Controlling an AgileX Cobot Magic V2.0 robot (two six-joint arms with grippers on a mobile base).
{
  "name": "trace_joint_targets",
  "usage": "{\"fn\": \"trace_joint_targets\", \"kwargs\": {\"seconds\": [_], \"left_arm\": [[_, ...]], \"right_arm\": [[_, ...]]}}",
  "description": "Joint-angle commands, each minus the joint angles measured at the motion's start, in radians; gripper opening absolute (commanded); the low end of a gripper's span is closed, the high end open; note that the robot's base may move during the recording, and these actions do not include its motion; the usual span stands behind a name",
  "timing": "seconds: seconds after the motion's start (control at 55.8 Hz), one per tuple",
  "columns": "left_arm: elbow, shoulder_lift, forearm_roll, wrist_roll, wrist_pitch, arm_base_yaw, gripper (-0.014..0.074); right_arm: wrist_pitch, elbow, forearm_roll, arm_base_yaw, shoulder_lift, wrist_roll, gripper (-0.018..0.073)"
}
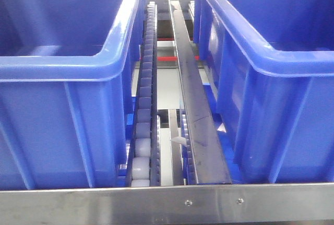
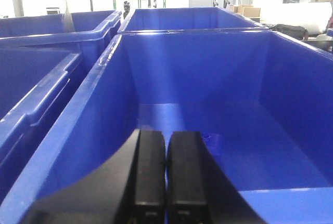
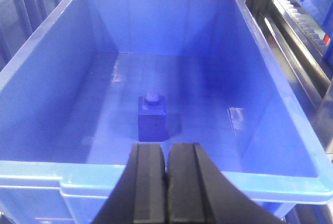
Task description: Pick and sort blue part to right shelf
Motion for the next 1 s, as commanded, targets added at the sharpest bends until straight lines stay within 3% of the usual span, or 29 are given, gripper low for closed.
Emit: {"fn": "trace_joint_targets", "kwargs": {"seconds": [0.0,0.484,0.985], "left_arm": [[0.037,-0.027,-0.005,0.001,-0.078,-0.007,0.0125],[0.037,-0.027,-0.005,0.001,-0.078,-0.007,0.0125],[0.037,-0.026,-0.005,0.001,-0.078,-0.007,0.0125]], "right_arm": [[-0.096,-0.017,-0.017,-0.005,0.015,-0.010,0.0057],[-0.645,0.459,0.094,-0.111,0.011,-0.010,0.0057],[-0.597,0.462,0.072,-0.111,-0.028,-0.010,0.0057]]}}
